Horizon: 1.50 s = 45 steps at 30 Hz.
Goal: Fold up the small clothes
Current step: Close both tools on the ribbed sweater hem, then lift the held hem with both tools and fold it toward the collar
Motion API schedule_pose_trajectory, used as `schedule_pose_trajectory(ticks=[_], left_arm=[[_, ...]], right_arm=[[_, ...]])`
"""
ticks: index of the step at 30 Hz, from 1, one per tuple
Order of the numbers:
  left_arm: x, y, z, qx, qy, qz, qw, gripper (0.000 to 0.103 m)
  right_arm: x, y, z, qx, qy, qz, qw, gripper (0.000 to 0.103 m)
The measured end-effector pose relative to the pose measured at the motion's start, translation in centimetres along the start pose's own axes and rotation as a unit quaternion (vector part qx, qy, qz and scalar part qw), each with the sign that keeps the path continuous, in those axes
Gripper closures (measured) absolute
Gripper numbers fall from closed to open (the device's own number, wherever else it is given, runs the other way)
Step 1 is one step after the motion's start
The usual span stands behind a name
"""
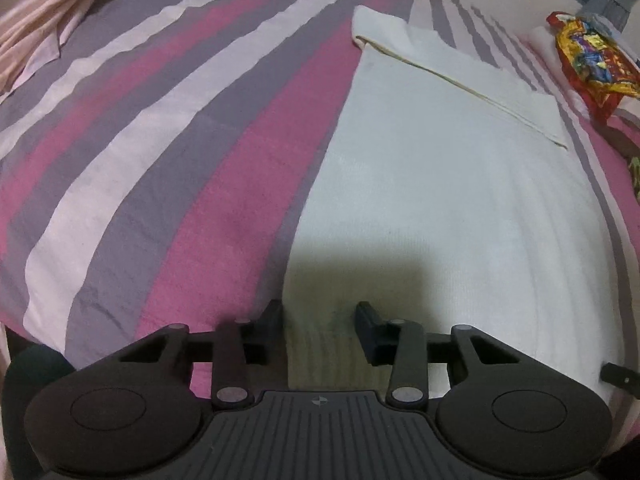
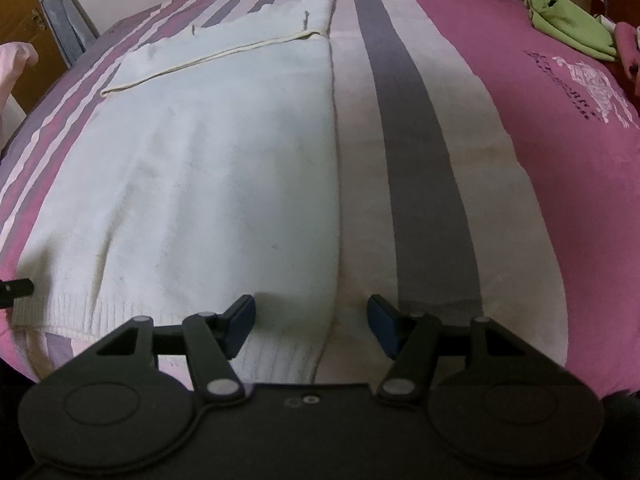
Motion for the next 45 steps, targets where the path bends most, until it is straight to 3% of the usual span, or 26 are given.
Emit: schedule_pose_trajectory(ticks=[3,8,15,16,20,24,30,34,45], left_arm=[[0.1,0.0,0.1,-0.004,0.013,-0.009,0.9999,0.095],[0.3,-0.1,-0.2,-0.007,0.019,-0.011,0.9997,0.097],[0.8,0.2,0.5,-0.023,0.014,0.015,0.9995,0.096],[0.7,0.2,0.5,-0.021,0.015,0.008,0.9996,0.096],[0.6,-0.1,0.1,-0.013,0.021,-0.013,0.9996,0.097],[1.4,-1.5,-0.9,0.017,0.043,-0.012,0.9989,0.098],[3.4,-5.7,-1.8,0.065,0.068,0.014,0.9955,0.098],[4.3,-8.3,-1.2,0.077,0.08,0.022,0.9936,0.098],[6.9,-18.1,2.8,0.127,0.102,0.013,0.9866,0.098]], right_arm=[[-0.1,0.0,0.1,-0.001,0.0,-0.001,1.0,0.041],[-0.4,0.2,0.0,-0.005,-0.007,-0.008,1.0,0.05],[-0.9,0.4,0.4,-0.013,-0.011,-0.012,1.0,0.055],[-0.8,0.4,0.4,-0.013,-0.011,-0.009,1.0,0.059],[-1.1,0.2,0.1,-0.02,-0.038,0.006,0.999,0.093],[-1.4,-0.6,-0.8,-0.013,-0.073,0.024,0.997,0.095],[-2.0,-4.3,-3.4,0.042,-0.105,0.027,0.993,0.095],[-2.3,-7.4,-4.4,0.075,-0.116,0.029,0.99,0.095],[-2.4,-16.2,-1.7,0.119,-0.137,0.076,0.98,0.095]])
Point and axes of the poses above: each gripper's, at about its wrist camera, not at the fingertips, and z roughly the way its jaws point, x to its right, y to its underside, the point moved 7 cm from there along z, roughly the way its jaws point, and after that the axes turned 14 degrees about y, right-handed, at the moved point
